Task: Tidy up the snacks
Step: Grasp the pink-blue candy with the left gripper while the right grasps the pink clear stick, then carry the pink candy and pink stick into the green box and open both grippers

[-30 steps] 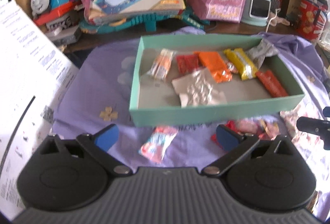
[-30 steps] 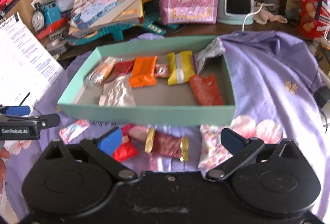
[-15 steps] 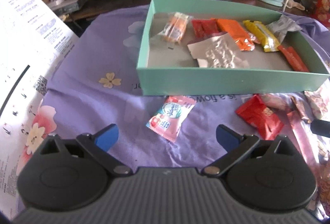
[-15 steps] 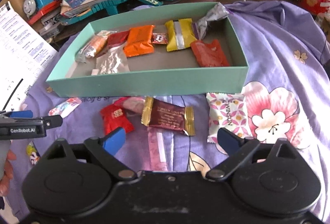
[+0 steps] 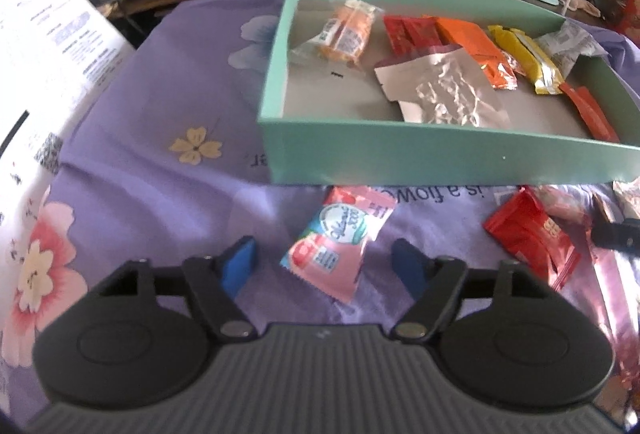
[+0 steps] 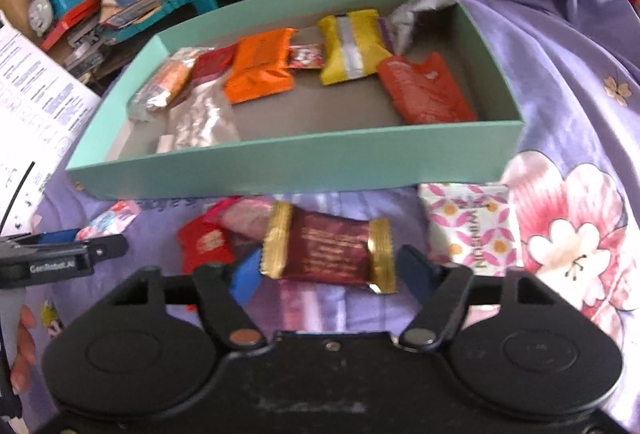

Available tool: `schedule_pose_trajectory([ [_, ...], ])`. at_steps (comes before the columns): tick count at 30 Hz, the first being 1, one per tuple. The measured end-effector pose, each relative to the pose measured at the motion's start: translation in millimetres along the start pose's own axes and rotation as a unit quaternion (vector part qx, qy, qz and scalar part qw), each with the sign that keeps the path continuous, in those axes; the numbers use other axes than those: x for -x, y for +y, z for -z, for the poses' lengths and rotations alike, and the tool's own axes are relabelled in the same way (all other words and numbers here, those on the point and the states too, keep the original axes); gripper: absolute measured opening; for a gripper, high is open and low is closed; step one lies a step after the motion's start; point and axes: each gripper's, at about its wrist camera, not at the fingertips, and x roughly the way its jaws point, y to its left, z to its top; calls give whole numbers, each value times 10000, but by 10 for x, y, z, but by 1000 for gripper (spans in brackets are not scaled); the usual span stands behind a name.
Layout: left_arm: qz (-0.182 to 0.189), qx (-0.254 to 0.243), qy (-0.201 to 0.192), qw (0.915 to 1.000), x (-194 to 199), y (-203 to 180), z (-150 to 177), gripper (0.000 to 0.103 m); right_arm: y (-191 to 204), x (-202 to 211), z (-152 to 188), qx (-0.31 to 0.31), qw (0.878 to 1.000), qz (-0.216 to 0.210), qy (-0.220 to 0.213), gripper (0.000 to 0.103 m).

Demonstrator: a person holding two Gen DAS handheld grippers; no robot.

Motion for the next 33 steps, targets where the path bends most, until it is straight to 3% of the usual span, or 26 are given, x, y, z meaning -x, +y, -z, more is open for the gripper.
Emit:
schedule_pose_trajectory([
  [3, 63, -84, -40, 9999, 11, -49, -15, 42, -131, 24, 8, -155, 9999, 25, -31, 59],
  [6, 83, -174, -14, 9998, 32, -108, -10, 35, -159, 32, 7, -131, 9999, 67, -65, 59],
  [13, 137, -120, 19, 9998, 24, -122, -24, 38, -65, -66, -64, 86, 9998, 166, -99, 61],
  [17, 141, -102, 6, 9998, 11, -119, -30, 39, -59, -84, -82, 252, 9994, 225, -110, 58],
  [23, 201, -56, 24, 9998, 12, -105, -33, 35, -96, -12, -74, 112, 9996, 153, -194, 42],
  [25, 198, -67, 32, 9998, 22, -110, -26, 34, -100, 33, -51, 48, 9995, 118, -273, 32],
  [33, 312, -71, 108, 9994, 119, -132, 47, 33, -117, 233, -32, -65, 9990, 52, -446, 17],
])
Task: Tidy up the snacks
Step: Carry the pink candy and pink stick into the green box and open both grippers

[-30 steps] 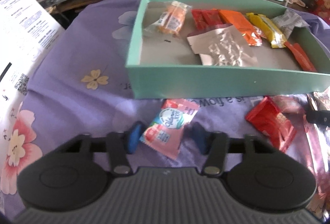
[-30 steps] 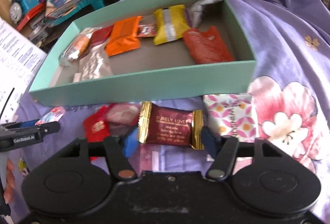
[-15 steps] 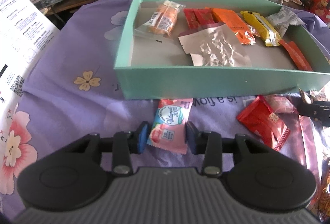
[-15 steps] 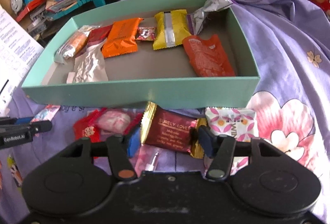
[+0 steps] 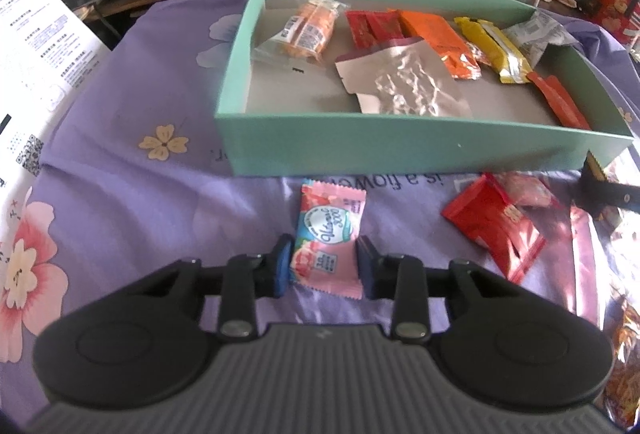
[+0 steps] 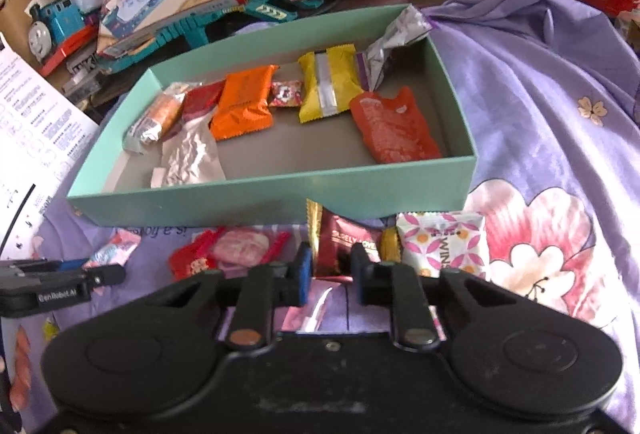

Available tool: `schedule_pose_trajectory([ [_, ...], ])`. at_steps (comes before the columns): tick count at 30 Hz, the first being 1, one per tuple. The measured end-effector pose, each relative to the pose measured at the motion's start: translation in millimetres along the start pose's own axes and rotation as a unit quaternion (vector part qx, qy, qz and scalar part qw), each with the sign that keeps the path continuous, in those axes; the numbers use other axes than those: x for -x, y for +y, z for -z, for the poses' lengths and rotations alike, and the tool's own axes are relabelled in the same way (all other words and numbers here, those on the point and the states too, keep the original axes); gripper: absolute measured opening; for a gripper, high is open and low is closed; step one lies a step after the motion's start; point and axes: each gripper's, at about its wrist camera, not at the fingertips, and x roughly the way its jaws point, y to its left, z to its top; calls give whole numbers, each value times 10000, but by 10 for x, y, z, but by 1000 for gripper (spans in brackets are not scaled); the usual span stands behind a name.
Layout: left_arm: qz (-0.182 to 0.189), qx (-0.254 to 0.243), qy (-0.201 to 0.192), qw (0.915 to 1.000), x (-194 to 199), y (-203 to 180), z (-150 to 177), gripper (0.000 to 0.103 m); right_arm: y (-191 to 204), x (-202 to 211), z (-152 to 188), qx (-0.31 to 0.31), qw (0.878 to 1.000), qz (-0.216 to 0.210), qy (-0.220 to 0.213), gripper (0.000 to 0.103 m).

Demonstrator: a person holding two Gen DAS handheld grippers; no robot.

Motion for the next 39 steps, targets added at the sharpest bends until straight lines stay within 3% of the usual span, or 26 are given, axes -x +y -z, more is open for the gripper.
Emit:
schedule_pose_trajectory([
  [19, 170, -33, -155, 9997, 411, -115, 225, 29, 41, 378, 108, 188, 9996, 16, -188, 4],
  [23, 167, -82, -113, 9998, 449, -130, 296, 29, 78, 320, 159, 334, 9990, -167, 253, 5],
  [26, 152, -90, -74, 9998, 445, -131, 352, 29, 90, 221, 238, 425, 9973, -151, 572, 12],
  [27, 131, -98, -67, 9998, 441, -131, 368, 29, 82, 210, 260, 383, 9976, -132, 568, 23],
  [28, 115, -105, -54, 9999, 433, -128, 380, 29, 80, 211, 278, 326, 9980, -110, 526, 41],
  [30, 98, -95, -18, 9999, 409, -113, 394, 29, 75, 239, 267, 236, 9990, -135, 340, 53],
  [33, 91, -77, 36, 9999, 360, -94, 395, 29, 147, 187, 213, 445, 9987, -74, 217, 53],
  [39, 85, -154, 45, 9998, 316, -103, 384, 29, 209, 27, 170, 525, 9970, -156, 539, 53],
])
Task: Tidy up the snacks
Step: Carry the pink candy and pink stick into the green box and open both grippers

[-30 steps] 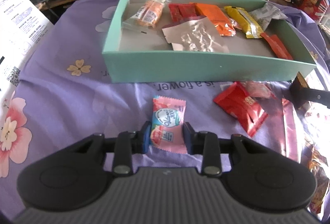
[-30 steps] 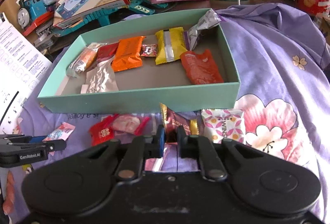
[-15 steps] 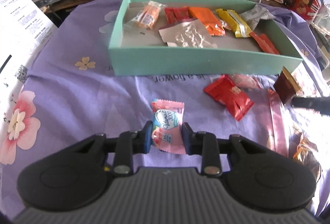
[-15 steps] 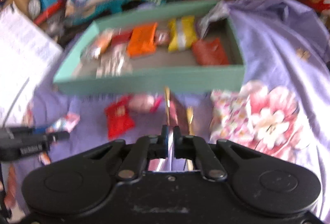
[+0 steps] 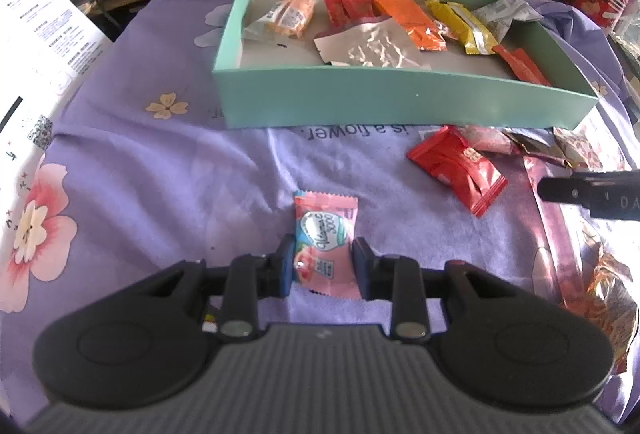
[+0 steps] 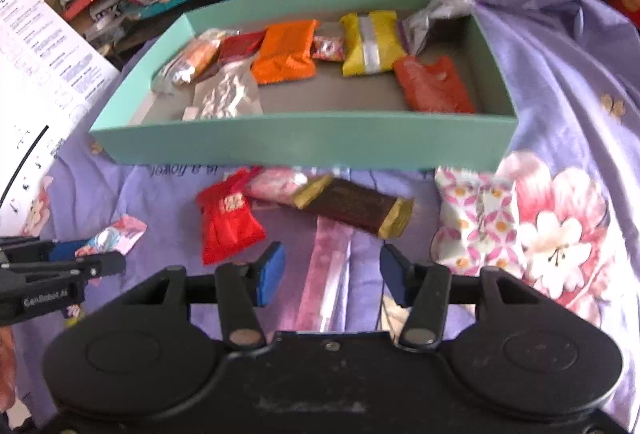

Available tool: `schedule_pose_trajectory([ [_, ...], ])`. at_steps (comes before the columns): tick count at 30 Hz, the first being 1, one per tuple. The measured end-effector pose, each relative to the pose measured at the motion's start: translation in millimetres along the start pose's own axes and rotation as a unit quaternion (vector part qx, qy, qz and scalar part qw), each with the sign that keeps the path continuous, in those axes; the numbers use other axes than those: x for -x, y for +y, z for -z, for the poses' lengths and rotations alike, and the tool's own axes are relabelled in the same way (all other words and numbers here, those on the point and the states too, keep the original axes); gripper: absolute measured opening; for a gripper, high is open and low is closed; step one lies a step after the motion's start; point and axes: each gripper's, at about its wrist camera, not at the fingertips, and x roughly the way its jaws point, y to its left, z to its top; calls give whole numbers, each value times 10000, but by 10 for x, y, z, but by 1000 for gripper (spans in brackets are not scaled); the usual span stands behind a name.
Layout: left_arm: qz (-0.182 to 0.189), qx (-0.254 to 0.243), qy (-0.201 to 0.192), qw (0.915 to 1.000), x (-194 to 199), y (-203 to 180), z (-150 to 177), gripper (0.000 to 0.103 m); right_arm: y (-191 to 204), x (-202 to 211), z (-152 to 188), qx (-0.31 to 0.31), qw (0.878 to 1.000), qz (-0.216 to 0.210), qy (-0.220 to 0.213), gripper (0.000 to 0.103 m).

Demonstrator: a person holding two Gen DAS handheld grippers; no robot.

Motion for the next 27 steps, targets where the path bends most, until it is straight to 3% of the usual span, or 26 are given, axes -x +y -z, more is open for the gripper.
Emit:
schedule_pose_trajectory([
  [3, 30, 14, 95, 9999, -71, 5, 6, 29, -3, -8, 86, -11, 9995, -78, 290, 53],
  [5, 23, 40, 58, 10000, -88, 7, 22, 29, 38, -35, 168, 127, 9994, 38, 306, 47],
  [9, 20, 55, 31, 10000, -104, 2, 20, 29, 215, -53, 221, 607, 9977, 284, 112, 19],
  [10, 24, 61, 29, 10000, -101, 12, 19, 27, 267, -54, 205, 670, 9971, 330, 123, 17],
  [17, 116, 92, -233, 9996, 193, 28, 20, 26, 425, 113, 156, 535, 9985, -86, 42, 16],
  [27, 317, 130, -866, 9957, 819, 5, -165, 26, 364, 576, -114, 364, 9976, -299, -515, 16],
])
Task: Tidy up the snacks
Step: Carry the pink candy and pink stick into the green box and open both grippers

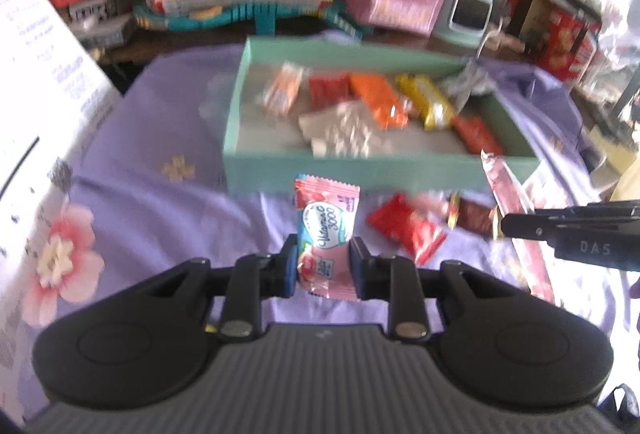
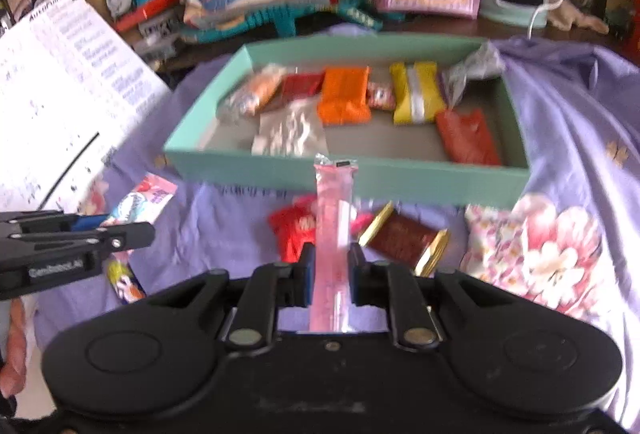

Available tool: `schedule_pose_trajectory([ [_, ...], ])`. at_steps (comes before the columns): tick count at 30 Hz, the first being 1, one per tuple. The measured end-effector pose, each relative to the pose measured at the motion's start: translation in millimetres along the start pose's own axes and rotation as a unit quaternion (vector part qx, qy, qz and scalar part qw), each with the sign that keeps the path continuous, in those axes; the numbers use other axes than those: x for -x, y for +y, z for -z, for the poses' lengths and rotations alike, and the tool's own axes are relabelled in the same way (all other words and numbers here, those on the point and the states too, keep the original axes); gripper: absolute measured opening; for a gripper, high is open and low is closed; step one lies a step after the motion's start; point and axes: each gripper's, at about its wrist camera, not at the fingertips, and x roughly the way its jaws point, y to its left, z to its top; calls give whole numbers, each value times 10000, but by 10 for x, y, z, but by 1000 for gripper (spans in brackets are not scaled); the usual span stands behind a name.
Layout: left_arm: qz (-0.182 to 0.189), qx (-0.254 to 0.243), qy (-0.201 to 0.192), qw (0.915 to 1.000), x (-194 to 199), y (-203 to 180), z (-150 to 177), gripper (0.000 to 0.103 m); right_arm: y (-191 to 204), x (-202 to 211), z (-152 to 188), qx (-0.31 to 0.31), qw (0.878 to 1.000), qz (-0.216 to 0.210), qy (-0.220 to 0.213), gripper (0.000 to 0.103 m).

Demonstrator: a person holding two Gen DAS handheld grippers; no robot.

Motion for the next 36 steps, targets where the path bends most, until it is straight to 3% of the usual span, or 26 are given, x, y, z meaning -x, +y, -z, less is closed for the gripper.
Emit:
schedule_pose_trajectory([
  [7, -71, -41, -348, 9994, -50, 35, -576, 26, -231, 37, -451, -148, 9992, 123, -340, 16],
  [13, -84, 20, -292, 9995, -430, 53, -1009, 26, -398, -172, -905, -212, 9981, 298, -490, 16],
  [20, -218, -2, -75, 9997, -936, 126, -1246, 26, -542, -622, -1265, -195, 9980, 453, -397, 16],
  [30, -431, -123, 159, 9989, -1370, 189, -1267, 28, -593, -1134, -1287, -182, 9989, 423, -44, 17],
  [32, -531, -100, 148, 9984, -1392, 199, -1251, 36, -598, -1172, -1284, -210, 9990, 396, 33, 18],
  [33, -604, -86, 121, 9981, -1396, 201, -1250, 55, -603, -1179, -1282, -232, 9989, 401, 47, 23],
  [34, -665, -70, 95, 9977, -1392, 200, -1247, 78, -596, -1157, -1280, -241, 9989, 411, 26, 38],
  [35, -719, -54, 49, 9974, -1376, 196, -1246, 89, -594, -1140, -1277, -245, 9988, 421, -3, 50],
  [36, -783, -45, -33, 9969, -1347, 184, -1239, 103, -589, -1111, -1273, -257, 9987, 450, -39, 69],
])
